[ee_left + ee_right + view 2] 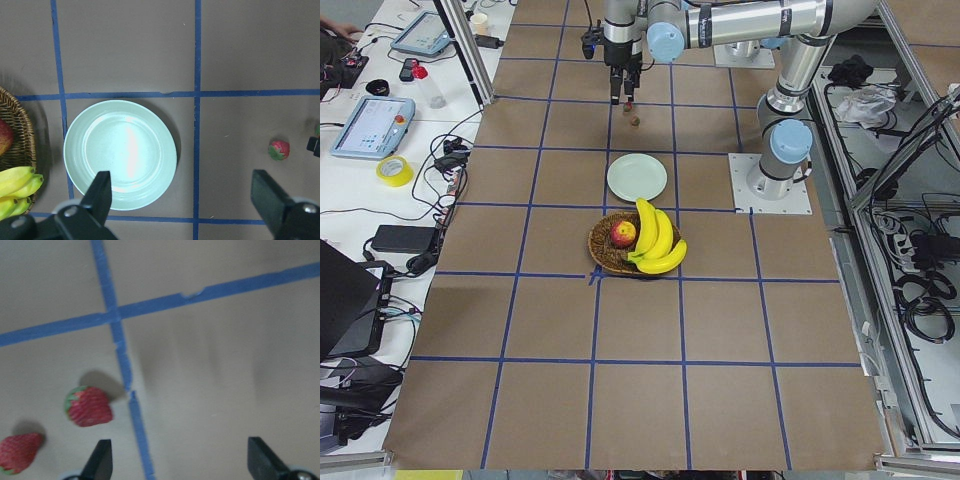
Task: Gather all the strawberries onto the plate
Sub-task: 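Carry the second strawberry beside the first and open the right gripper, then move the right gripper back to the last strawberry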
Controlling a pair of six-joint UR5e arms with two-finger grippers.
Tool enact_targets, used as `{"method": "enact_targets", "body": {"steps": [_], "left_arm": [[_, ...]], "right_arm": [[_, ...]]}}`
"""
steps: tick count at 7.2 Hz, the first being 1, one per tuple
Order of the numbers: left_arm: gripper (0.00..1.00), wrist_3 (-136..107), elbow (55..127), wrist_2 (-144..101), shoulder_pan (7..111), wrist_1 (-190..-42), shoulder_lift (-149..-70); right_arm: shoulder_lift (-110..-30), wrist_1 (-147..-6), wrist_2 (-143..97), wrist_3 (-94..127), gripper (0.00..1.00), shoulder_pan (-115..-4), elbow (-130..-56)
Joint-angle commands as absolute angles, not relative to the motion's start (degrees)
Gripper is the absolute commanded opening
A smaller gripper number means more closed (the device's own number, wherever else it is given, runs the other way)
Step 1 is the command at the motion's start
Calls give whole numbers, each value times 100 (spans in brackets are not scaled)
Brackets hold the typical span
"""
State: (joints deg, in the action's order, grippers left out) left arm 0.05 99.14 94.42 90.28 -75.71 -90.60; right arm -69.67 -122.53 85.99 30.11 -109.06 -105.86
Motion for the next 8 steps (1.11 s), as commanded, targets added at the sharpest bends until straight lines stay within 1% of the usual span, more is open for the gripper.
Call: {"method": "enact_targets", "body": {"steps": [1,2,3,5,7,8], "left_arm": [[100,-18,9905,9220,9018,-7568,-9070],[100,-192,9923,9185,9052,-7585,-9096],[100,-289,9914,9176,9061,-7576,-9097],[100,-307,9940,9193,9062,-7524,-9158],[100,-369,9949,9211,9070,-7541,-9114],[100,-378,9949,9194,9079,-7524,-9123]], "right_arm": [[-7608,-11804,9234,1781,92,-9893,-11227],[-7951,-11969,9507,1253,92,-9279,-11868],[-8215,-12023,9545,709,92,-8707,-12205],[-8314,-12041,9852,-575,91,-7765,-12243],[-8314,-12120,9783,-1376,87,-6913,-12304],[-8314,-12138,9739,-1589,83,-6665,-12514]]}}
